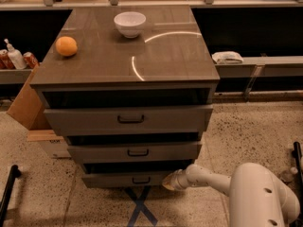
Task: Close bottom drawer
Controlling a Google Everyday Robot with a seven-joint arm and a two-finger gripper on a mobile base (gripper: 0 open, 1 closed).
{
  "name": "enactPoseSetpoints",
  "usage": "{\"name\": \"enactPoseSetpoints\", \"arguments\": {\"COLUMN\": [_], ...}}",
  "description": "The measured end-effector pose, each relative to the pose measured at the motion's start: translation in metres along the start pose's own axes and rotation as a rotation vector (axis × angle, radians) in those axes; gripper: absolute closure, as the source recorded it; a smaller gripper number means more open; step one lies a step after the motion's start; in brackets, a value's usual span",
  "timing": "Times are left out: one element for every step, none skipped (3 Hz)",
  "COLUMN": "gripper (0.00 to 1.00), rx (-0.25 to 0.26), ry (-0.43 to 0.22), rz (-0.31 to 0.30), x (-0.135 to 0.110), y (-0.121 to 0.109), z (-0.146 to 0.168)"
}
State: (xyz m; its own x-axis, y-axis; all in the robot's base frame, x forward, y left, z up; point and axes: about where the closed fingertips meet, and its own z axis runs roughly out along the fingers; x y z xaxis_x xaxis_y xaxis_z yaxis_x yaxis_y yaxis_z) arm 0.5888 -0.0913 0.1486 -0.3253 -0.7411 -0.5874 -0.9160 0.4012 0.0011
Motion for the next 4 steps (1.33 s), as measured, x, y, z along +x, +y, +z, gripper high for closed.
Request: {"name": "enactPoseSetpoints", "arguments": {"gripper": [1.0,1.0,1.0,1.0], "rx": [0.01,0.01,-0.004,-0.06], "ry": [0.005,-0.003,-0.006,-0.013], "rz": [0.0,-0.001,-0.011,-0.043], "x": [-0.006,-0.012,-0.014,-0.009], "y": [-0.013,-0.022,-0.018,0.008], "z": [0.004,0.004,0.0,-0.018]}}
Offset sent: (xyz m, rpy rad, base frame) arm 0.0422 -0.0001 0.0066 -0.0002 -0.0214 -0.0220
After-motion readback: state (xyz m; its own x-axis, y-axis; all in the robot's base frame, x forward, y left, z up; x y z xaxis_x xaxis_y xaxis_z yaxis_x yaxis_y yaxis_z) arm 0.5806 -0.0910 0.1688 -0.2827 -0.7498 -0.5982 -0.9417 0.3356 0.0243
